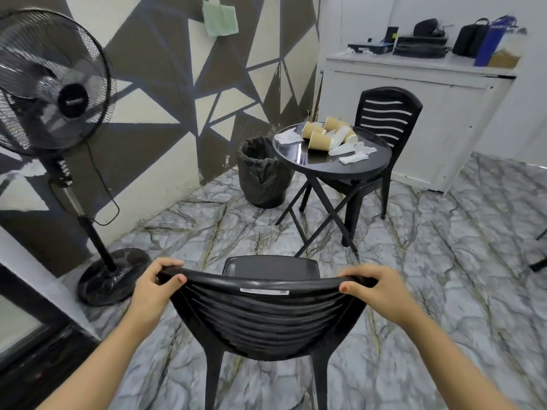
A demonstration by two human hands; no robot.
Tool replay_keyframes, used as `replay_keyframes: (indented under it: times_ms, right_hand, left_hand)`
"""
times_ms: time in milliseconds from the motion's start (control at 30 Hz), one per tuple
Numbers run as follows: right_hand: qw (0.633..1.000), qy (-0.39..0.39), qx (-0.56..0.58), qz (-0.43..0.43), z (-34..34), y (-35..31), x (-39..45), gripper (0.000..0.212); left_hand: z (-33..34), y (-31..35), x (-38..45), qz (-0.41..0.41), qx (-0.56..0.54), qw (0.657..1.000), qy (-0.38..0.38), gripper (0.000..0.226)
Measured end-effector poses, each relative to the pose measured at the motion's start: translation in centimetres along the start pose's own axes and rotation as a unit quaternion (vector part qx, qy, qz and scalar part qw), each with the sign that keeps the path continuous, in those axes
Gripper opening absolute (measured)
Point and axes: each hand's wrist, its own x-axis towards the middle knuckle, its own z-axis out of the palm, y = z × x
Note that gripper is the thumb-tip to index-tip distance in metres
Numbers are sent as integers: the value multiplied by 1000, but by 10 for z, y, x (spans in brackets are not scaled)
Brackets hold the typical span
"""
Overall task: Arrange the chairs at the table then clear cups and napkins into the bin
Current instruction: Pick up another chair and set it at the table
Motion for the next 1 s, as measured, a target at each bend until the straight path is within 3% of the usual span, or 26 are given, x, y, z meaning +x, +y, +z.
replay_keyframes:
  times_ms: [167,267,333,467,667,800,1000]
  right_hand:
    - [992,107,37,50,-28,2,-25,9]
    - [982,142,89,89,-40,8,-25,26]
    - [977,146,117,104,-39,7,-18,26]
    - [971,121,157,135,-26,11,6,8]
    - [945,141,242,171,-15,12,18,33]
    - [942,112,257,187,-20,13,25,19]
    - [938,131,264,183,-24,18,38,11]
  left_hand:
    - [49,13,28,14,-10,997,-76,12]
    - [71,24,46,34,-29,996,-78,17]
    - [73,24,61,27,-45,995,-83,20]
    - [52,11,82,4,-51,995,-86,22]
    - [39,0,92,-35,-31,995,-94,15]
    - [47,5,96,-26,-46,996,-77,11]
    - [54,9,109,-13,-62,995,-77,13]
